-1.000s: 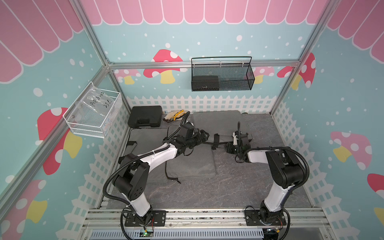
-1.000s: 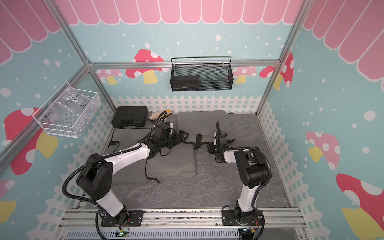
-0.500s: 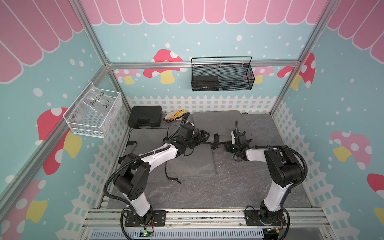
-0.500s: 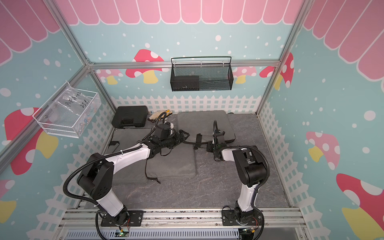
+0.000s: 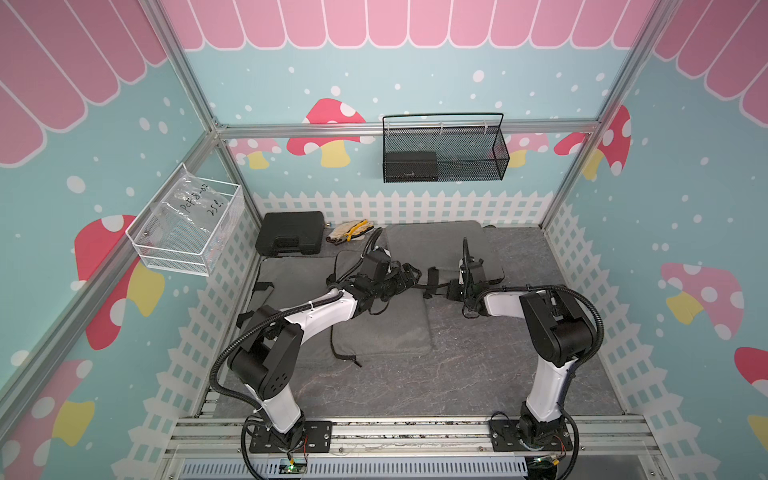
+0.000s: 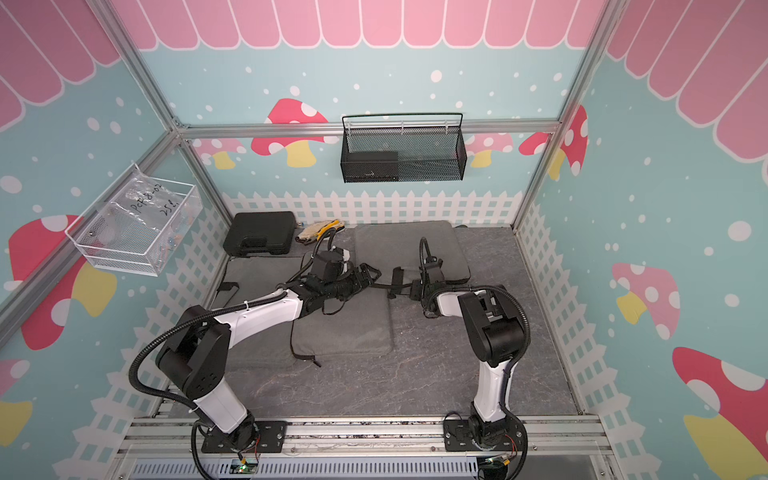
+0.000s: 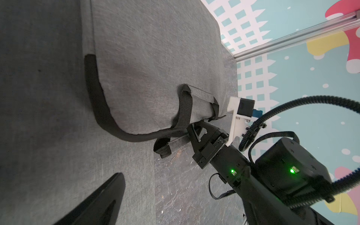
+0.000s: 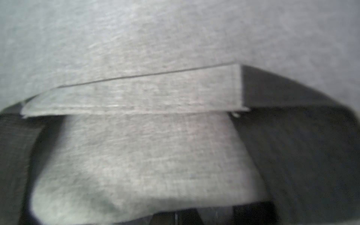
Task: Put the mouse into the laptop bag
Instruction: Zip the zipper on the zippered laptop bag.
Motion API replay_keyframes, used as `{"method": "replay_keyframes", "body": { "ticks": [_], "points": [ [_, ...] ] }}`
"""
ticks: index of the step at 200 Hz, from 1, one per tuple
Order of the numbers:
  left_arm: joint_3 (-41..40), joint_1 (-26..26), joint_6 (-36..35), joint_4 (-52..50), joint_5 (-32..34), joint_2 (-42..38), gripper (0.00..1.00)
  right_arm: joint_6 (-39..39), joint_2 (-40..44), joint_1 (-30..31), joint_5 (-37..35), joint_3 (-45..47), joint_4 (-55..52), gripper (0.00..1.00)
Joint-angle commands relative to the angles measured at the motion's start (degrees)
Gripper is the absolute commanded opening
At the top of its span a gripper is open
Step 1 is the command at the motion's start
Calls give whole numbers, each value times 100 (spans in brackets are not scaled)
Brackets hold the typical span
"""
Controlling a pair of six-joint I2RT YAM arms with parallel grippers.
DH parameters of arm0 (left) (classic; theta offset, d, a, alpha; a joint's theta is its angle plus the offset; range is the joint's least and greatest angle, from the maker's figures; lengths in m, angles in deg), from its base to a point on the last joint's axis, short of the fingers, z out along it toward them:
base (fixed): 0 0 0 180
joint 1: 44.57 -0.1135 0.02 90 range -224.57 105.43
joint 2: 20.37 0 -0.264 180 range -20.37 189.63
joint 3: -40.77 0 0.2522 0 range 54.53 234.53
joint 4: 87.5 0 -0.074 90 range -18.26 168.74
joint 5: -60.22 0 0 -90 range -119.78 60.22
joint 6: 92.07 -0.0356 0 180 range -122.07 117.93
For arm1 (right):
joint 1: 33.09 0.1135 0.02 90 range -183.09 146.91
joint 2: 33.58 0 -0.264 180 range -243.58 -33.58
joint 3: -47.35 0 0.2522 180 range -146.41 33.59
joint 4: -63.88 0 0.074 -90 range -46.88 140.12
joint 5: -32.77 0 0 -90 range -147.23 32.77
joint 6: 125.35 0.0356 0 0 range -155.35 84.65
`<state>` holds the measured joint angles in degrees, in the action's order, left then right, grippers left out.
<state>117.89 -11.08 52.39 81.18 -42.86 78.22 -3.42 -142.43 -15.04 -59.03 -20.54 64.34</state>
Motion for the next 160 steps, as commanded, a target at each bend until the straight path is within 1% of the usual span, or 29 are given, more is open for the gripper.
{"method": "replay_keyframes", "body": {
  "ticks": [1, 37, 54, 76, 98, 126, 140, 160],
  "points": [
    [-183, 152, 210, 226, 85, 44, 96, -1, 345, 58, -110, 166, -190, 0],
    [-473, 656, 524, 646, 459, 4, 96, 41, 951, 129, 173, 533, -127, 0],
    [-456, 900, 681, 921, 489, 219, 96, 99, 1261, 159, 268, 767, -51, 0],
    [-172, 1109, 807, 1051, 450, 674, 96, 188, 1718, 159, 299, 1131, 100, 0],
    [75, 1192, 931, 1214, 368, 1056, 96, 252, 2020, 159, 444, 1335, 125, 0],
    [253, 1194, 988, 1318, 544, 1356, 96, 344, 2308, 190, 629, 1570, 123, 0],
    [429, 1188, 930, 1234, 702, 1492, 97, 409, 2490, 232, 612, 1737, 114, 0],
    [877, 1151, 812, 966, 745, 1767, 97, 488, 2818, 290, 551, 2015, 88, 0]
  ]
}}
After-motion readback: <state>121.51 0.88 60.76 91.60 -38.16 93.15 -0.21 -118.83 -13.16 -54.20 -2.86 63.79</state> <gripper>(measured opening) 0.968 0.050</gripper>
